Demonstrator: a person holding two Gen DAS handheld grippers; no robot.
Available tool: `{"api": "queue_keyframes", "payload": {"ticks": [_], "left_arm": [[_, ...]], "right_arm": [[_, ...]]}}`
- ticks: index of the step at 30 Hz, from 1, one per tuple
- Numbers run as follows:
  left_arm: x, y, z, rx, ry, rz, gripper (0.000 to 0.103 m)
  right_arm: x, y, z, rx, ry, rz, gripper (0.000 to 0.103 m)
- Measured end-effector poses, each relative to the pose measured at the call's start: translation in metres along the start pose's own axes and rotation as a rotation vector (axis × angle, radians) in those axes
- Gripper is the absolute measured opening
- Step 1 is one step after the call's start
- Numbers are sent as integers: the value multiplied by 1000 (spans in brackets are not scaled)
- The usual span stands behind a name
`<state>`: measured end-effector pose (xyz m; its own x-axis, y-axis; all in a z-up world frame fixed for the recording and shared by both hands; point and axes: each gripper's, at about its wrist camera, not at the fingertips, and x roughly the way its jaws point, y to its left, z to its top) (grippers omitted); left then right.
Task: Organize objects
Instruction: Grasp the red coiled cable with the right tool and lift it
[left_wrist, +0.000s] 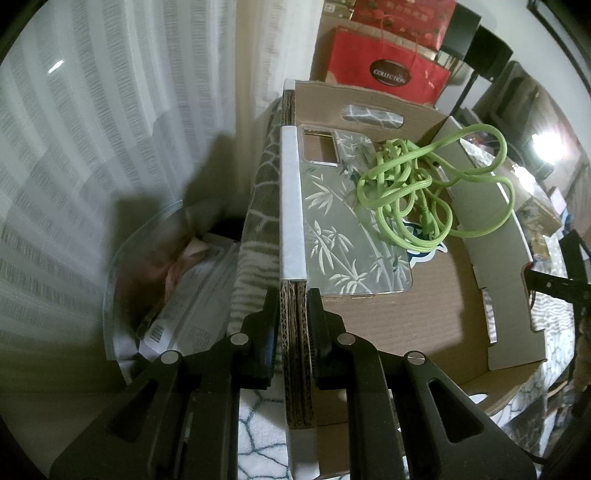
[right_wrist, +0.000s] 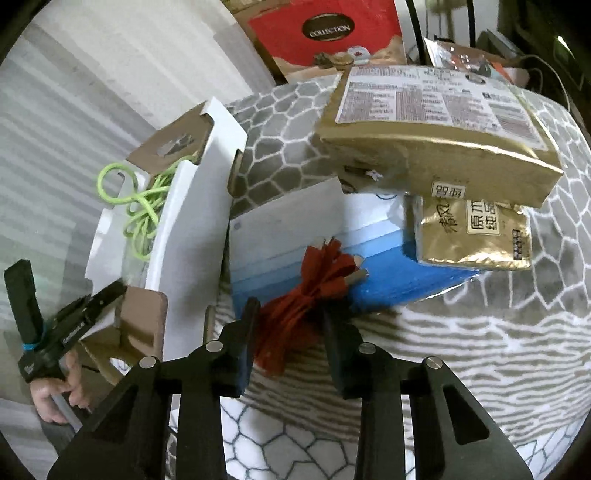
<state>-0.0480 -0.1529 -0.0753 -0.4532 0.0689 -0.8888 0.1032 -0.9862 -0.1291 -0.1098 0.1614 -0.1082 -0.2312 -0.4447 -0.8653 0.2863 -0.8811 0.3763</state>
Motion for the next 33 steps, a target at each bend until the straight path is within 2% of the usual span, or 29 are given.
{"api": "queue_keyframes", "payload": {"ticks": [5, 7, 10, 14, 16, 17, 18, 20, 29, 31, 33], "left_arm": [[0, 0, -1, -1, -1, -1, 12], [0, 0, -1, 0, -1, 0, 12], [0, 0, -1, -2, -1, -2, 12], [0, 0, -1, -3, -1, -3, 12], [0, 0, -1, -3, -1, -3, 12], [0, 0, -1, -3, -1, -3, 12], [0, 0, -1, -4, -1, -3, 12], [0, 0, -1, -3, -2, -3, 12], [-1, 0, -1, -4, -2, -3, 12], [-1, 0, -1, -5, -3, -4, 12], [-1, 0, -1, -5, -3, -4, 12]], "right_arm": [[-24, 4, 4, -14, -48, 21, 26], [-39, 11, 8, -33, -71, 54, 4], [-56, 32, 13, -91, -93, 87, 5], [-59, 59, 15, -179, -103, 41, 5], [-55, 63, 14, -195, -103, -31, 7], [-52, 62, 12, -193, -100, -49, 14], [-48, 59, 10, -192, -90, -61, 32], [-39, 51, 2, -190, -72, -75, 47], [8, 24, -21, -195, 32, -137, 46], [14, 22, -25, -206, 44, -146, 32], [14, 20, -26, -220, 36, -145, 28]]}}
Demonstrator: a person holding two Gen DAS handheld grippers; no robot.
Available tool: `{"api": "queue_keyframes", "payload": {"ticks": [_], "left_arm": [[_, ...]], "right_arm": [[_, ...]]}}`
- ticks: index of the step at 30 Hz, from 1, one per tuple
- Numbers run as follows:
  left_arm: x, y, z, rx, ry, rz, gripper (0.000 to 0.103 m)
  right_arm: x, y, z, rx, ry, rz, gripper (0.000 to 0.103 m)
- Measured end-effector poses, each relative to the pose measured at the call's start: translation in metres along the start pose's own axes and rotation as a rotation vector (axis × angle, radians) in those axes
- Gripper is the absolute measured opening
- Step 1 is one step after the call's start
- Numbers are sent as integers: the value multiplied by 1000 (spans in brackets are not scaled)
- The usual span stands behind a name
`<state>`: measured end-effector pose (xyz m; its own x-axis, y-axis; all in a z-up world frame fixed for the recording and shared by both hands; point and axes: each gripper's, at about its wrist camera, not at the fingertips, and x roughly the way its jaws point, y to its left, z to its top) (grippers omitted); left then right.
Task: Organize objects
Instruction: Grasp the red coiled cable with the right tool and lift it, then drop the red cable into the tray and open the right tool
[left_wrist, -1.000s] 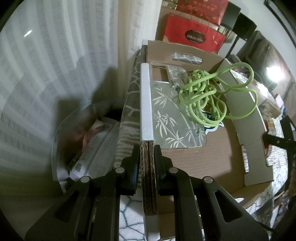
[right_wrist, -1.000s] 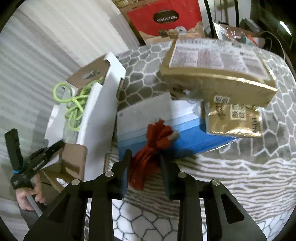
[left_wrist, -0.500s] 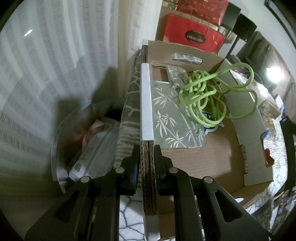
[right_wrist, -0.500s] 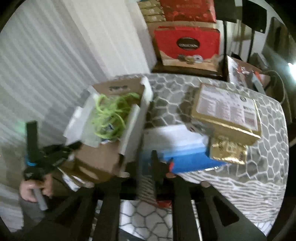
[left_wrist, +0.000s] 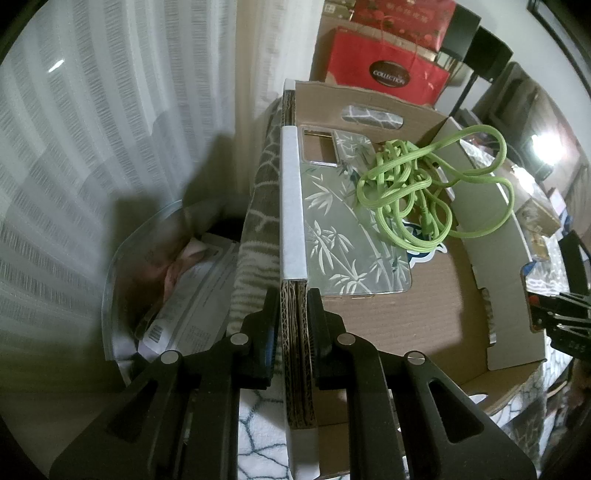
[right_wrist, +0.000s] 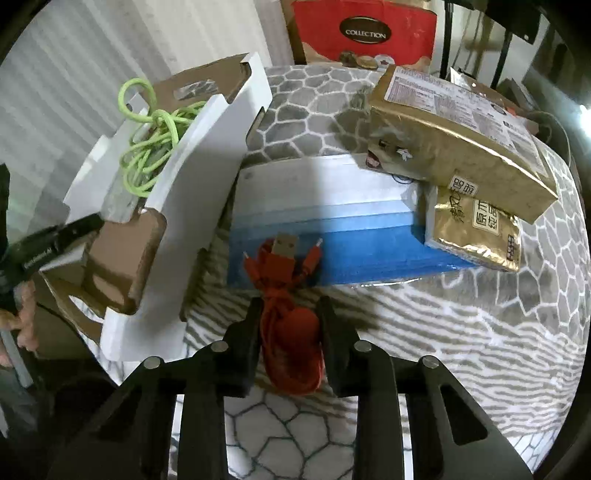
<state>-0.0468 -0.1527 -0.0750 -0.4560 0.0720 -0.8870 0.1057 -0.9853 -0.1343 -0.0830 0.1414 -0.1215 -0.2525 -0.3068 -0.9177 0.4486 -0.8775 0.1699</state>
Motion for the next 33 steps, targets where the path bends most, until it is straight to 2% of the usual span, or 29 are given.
{"api": "queue_keyframes", "payload": {"ticks": [4, 8, 12, 16, 21, 24, 26, 30, 33], "left_arm": [[0, 0, 0, -1, 0, -1, 12], [0, 0, 0, -1, 1, -1, 12], [0, 0, 0, -1, 0, 0, 12], [0, 0, 0, 0, 0, 0, 12], [0, 0, 0, -1, 1, 0, 12], [0, 0, 0, 1, 1, -1, 12], [1, 1, 0, 3, 2, -3, 12], [1, 2, -1, 3, 2, -3, 12], [1, 3, 0, 2, 1, -5, 12]], "right_arm": [[-12, -4, 2, 10, -32, 11, 26], [-42, 0, 10, 23, -106, 44, 25], [-76, 19, 22, 2, -181, 99, 25], [-91, 48, 32, -39, -215, 162, 25], [-69, 81, 40, -79, -181, 177, 28], [-39, 90, 41, -81, -97, 178, 30], [-32, 88, 39, -67, -71, 195, 32], [-54, 69, 39, -37, -128, 188, 43], [-74, 44, 42, -1, -174, 149, 47]]}}
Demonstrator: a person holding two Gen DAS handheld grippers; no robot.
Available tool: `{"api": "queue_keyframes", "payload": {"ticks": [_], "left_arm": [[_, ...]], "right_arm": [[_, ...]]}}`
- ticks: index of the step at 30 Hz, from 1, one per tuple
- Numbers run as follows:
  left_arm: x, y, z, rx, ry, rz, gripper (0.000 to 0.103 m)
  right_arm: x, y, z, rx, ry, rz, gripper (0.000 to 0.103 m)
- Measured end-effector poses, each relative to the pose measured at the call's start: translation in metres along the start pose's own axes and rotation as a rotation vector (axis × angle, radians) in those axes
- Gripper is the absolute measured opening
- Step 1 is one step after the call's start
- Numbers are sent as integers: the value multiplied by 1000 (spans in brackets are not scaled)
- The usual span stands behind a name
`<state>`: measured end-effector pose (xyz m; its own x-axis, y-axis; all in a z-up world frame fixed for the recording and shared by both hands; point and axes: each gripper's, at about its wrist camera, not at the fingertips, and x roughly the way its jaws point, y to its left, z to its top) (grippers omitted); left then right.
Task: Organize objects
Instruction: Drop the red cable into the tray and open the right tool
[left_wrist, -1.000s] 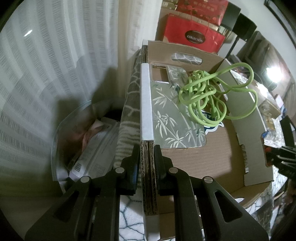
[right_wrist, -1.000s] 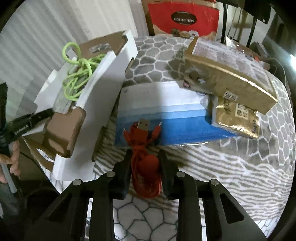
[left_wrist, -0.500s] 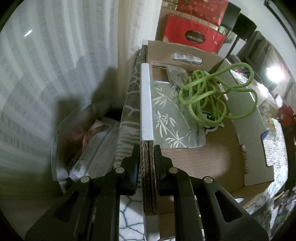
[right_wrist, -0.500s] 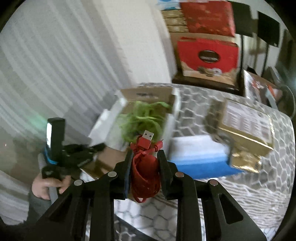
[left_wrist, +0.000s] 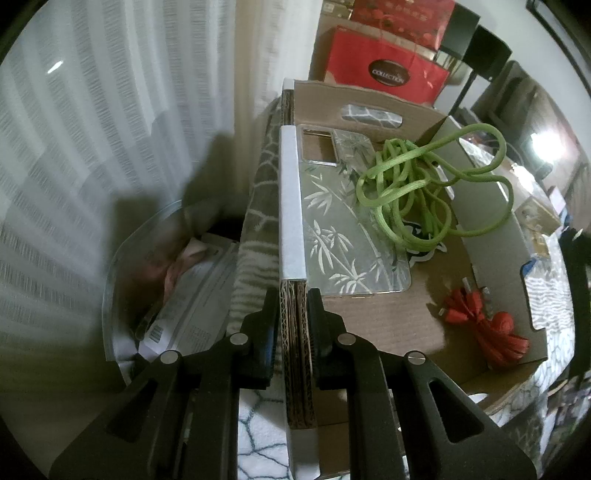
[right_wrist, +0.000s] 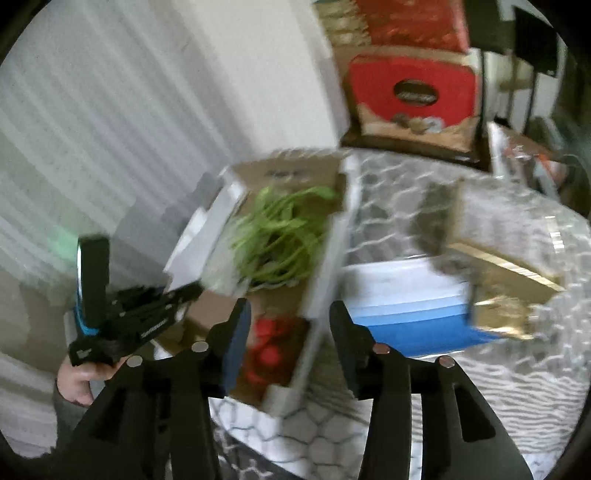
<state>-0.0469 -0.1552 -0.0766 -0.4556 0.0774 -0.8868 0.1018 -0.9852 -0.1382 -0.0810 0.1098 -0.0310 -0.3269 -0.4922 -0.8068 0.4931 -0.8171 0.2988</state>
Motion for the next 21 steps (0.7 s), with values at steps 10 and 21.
{"api": "queue_keyframes", "payload": {"ticks": [10, 21], "left_arm": [[0, 1, 0, -1, -1, 0, 12], [1, 0, 2, 3, 4, 10, 12]], "right_arm": [[-25, -98, -2, 96, -5, -341, 54], [15, -156, -25, 274, 34, -340, 82]]}}
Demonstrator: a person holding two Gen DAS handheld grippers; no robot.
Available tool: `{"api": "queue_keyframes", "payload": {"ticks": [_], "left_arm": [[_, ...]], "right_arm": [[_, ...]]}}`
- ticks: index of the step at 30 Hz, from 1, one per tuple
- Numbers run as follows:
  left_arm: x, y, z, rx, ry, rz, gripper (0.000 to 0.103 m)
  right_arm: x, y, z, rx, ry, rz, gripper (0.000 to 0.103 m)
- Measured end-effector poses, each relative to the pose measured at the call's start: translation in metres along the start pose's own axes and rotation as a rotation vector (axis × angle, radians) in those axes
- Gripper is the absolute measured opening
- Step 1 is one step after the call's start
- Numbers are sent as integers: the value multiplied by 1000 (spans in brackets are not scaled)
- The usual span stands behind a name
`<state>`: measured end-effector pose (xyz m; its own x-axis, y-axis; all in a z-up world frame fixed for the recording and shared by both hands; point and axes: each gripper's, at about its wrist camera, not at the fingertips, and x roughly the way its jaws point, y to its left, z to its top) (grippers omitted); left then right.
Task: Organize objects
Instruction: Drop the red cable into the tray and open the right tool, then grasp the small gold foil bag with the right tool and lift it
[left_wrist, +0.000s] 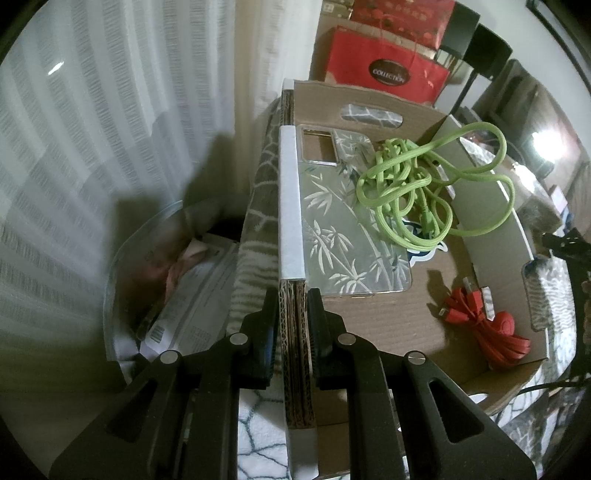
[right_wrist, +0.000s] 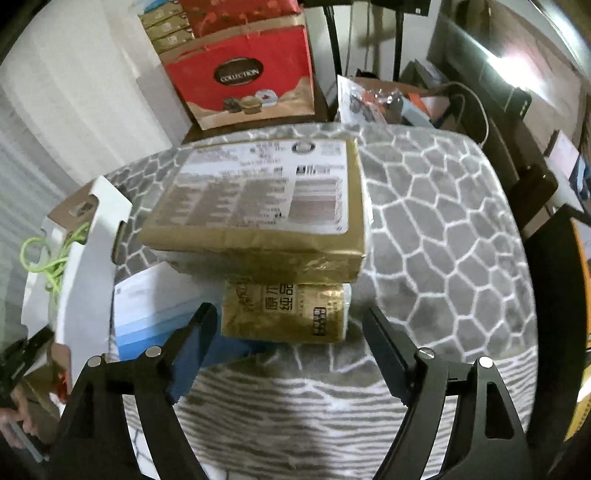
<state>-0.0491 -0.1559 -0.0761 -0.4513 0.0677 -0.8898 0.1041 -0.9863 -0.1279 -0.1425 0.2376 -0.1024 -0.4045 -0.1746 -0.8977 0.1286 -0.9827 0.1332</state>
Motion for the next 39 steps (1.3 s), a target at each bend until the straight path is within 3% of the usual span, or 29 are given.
{"api": "queue_keyframes", "payload": {"ticks": [14, 18, 25, 31, 35, 39], "left_arm": [[0, 0, 0, -1, 0, 3, 12], [0, -1, 0, -2, 2, -2, 14], [0, -3, -1, -3, 0, -1, 14], [0, -3, -1, -4, -1, 0, 14], [0, -4, -1, -10, -3, 6, 14], [0, -5, -1, -9, -2, 5, 15]], "right_arm": [[22, 15, -1, -21, 34, -45, 85], [23, 13, 0, -30, 14, -60, 76], [2, -11, -8, 17, 11, 20, 73], [-51, -25, -14, 54, -43, 136, 73], [-84, 0, -15, -10, -82, 199, 74], [-100, 52, -17, -120, -98, 262, 74]]}}
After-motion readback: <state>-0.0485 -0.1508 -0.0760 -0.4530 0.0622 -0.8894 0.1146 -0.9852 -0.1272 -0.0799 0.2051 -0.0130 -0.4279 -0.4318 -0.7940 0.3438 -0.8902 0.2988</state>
